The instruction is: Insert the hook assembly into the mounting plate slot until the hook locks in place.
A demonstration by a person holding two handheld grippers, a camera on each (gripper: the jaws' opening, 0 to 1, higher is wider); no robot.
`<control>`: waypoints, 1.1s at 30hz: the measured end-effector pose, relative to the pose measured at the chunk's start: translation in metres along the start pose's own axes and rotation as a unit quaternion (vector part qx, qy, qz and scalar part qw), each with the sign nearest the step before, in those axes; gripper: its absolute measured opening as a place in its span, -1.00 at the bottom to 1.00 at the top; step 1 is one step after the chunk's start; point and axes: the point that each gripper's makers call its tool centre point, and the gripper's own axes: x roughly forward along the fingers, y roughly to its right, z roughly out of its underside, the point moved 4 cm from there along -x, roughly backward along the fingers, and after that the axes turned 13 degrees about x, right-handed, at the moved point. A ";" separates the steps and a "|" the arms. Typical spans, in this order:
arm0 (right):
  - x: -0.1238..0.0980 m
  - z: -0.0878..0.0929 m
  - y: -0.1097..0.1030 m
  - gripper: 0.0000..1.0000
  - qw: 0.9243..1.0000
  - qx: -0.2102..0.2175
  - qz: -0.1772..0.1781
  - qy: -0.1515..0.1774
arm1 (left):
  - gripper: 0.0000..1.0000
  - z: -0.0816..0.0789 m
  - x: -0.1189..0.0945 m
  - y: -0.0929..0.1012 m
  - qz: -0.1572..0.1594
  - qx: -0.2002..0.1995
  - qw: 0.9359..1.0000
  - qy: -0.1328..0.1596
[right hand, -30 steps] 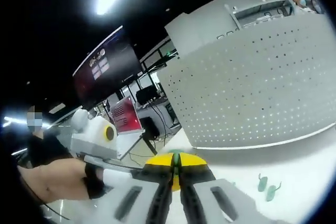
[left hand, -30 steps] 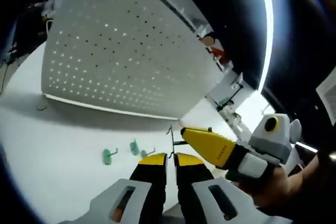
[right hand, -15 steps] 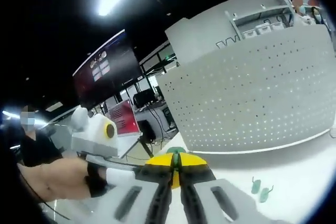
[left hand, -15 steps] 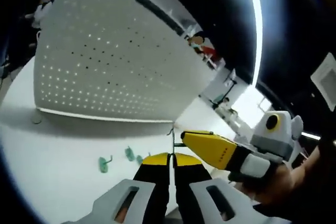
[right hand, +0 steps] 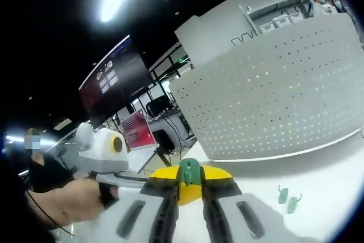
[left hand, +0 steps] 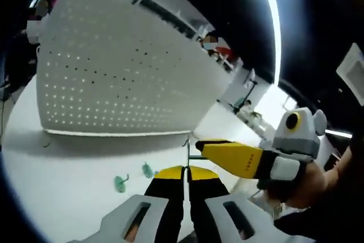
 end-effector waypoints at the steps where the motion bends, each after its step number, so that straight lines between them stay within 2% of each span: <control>1: 0.000 0.000 0.000 -0.77 1.000 0.008 -0.002 -0.002 | -0.98 0.000 -0.001 -0.001 -0.003 0.003 1.000 0.000; 3: 0.000 0.001 0.001 -0.74 1.000 0.016 -0.004 -0.009 | -0.98 -0.001 -0.003 -0.003 -0.016 0.008 1.000 -0.001; 5: -0.001 0.005 0.002 -0.73 1.000 0.017 -0.003 -0.017 | -0.98 0.001 -0.004 -0.006 -0.033 0.046 0.998 -0.016; 7: -0.001 0.008 0.004 -0.73 0.999 0.020 -0.003 -0.025 | -0.98 0.002 -0.004 -0.004 -0.038 0.084 0.995 -0.029; 9: -0.001 0.011 0.005 -0.73 0.999 0.029 -0.004 -0.032 | -0.98 0.001 -0.003 0.000 -0.037 0.104 0.993 -0.030; 10: -0.001 0.014 0.004 -0.73 0.999 0.030 -0.006 -0.040 | -0.98 0.001 -0.002 0.001 -0.036 0.106 0.993 -0.030; 19: -0.004 0.018 0.006 -0.73 0.998 0.039 -0.006 -0.047 | -0.98 0.004 -0.002 0.006 -0.035 0.135 0.990 -0.030; 25: -0.007 0.016 0.007 -0.77 0.998 0.041 -0.005 -0.044 | -0.98 0.002 -0.001 0.008 -0.038 0.155 0.987 -0.024; 30: -0.008 0.016 0.007 -0.84 0.998 0.041 -0.010 -0.045 | -0.98 0.002 0.000 0.009 -0.038 0.161 0.986 -0.022; 33: -0.008 0.014 0.004 -0.89 0.998 0.046 -0.016 -0.039 | -0.98 0.001 0.000 0.009 -0.039 0.148 0.988 -0.015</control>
